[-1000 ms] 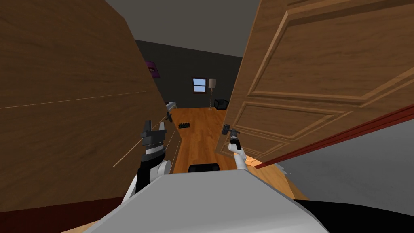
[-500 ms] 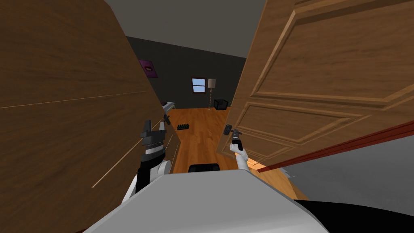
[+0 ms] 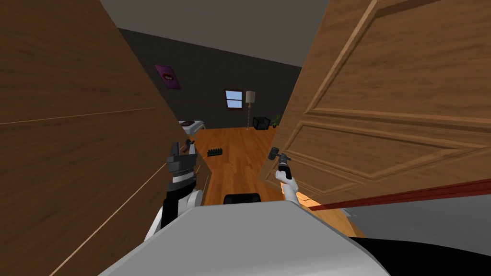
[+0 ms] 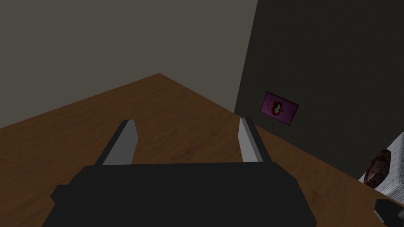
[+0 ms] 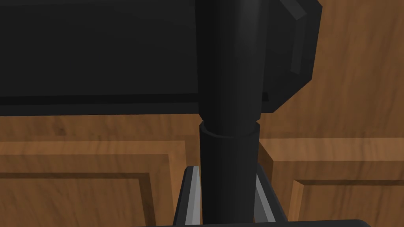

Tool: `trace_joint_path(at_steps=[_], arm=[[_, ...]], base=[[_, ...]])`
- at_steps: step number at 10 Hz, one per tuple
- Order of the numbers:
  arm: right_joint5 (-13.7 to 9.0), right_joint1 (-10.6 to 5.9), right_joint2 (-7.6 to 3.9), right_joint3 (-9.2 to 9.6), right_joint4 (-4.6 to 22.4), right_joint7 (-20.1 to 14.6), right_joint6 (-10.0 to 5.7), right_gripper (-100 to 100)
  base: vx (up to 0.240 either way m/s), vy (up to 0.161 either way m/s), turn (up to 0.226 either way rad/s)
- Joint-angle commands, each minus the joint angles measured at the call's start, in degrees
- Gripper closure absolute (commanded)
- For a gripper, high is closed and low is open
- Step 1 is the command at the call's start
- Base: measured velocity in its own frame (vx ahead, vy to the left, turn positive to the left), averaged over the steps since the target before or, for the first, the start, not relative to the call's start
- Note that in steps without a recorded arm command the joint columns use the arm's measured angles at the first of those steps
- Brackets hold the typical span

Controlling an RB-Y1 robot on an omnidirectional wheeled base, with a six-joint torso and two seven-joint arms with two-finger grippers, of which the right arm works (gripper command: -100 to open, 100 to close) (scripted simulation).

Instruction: Push the door open

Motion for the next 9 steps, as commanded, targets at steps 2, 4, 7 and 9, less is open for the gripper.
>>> trace_joint_path(at_steps=[2,4,7,9], arm=[[-0.4,-0.57,-1.51,-2.56,0.4,0.5,-0.49,100],[-0.7,-0.49,-1.79,-4.01,0.2,0.8,-0.48,100],[-1.0,-0.39,-1.92,-5.87,0.1,1.2,-0.47,100],[-1.3,-0.31,-1.85,-7.34,0.0,1.4,-0.46,100]], base=[[0.199,0.008,-0.045],[0.217,0.004,-0.057],[0.194,0.031,-0.072],[0.152,0.013,-0.044]])
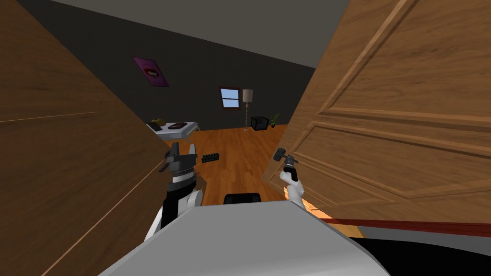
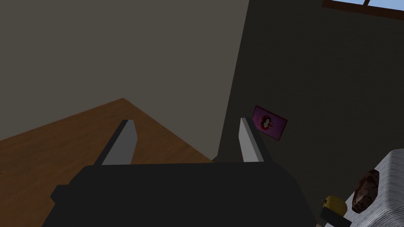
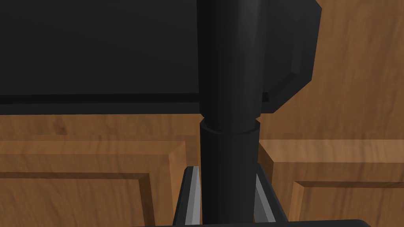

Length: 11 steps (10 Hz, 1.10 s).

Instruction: Push the door open

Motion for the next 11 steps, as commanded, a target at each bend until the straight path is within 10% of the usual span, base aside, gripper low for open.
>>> trace_joint_path(at_steps=[1,11], arm=[[-0.3,-0.56,-0.95,-1.80,1.0,0.3,-1.29,100],[-1.4,-0.22,1.89,-8.03,0.6,1.5,-1.25,100]], base=[[0.155,0.030,-0.069],[0.202,0.024,-0.072]])
